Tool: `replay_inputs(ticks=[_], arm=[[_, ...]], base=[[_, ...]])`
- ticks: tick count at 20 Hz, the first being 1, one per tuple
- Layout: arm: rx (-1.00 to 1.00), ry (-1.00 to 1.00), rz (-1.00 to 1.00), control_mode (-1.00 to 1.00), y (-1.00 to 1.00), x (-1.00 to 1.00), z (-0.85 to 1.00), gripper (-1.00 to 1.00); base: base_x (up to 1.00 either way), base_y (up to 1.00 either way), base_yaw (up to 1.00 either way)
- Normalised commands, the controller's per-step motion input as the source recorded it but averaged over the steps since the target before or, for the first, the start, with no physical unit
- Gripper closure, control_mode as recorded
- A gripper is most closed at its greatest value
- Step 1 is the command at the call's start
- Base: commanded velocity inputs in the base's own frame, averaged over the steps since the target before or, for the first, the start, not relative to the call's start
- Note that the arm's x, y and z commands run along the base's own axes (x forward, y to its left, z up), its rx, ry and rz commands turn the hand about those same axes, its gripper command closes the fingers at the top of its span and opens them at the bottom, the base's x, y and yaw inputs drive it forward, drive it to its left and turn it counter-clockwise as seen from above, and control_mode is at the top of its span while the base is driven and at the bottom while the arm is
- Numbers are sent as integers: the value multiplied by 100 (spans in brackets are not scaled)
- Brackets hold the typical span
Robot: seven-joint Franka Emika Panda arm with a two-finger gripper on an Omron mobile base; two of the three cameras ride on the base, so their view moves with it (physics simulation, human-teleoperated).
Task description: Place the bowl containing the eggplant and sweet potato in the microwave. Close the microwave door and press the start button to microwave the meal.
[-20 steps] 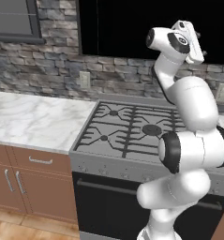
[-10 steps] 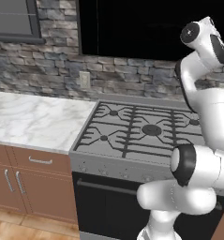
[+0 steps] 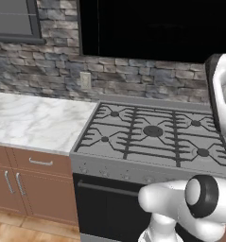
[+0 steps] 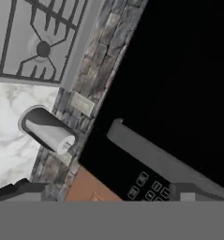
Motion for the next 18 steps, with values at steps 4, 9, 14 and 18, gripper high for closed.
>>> replay_inputs(ticks=[4, 9, 14, 18], arm=[[3, -1, 15, -100, -22, -49, 0, -100], [10, -10, 14, -100, -37, -25, 0, -100], [13, -19, 11, -100, -28, -9, 0, -100], [26, -18, 6, -100, -15, -1, 3, -100]], base=[[0, 0, 0], [0, 0, 0], [0, 0, 0], [0, 0, 0]])
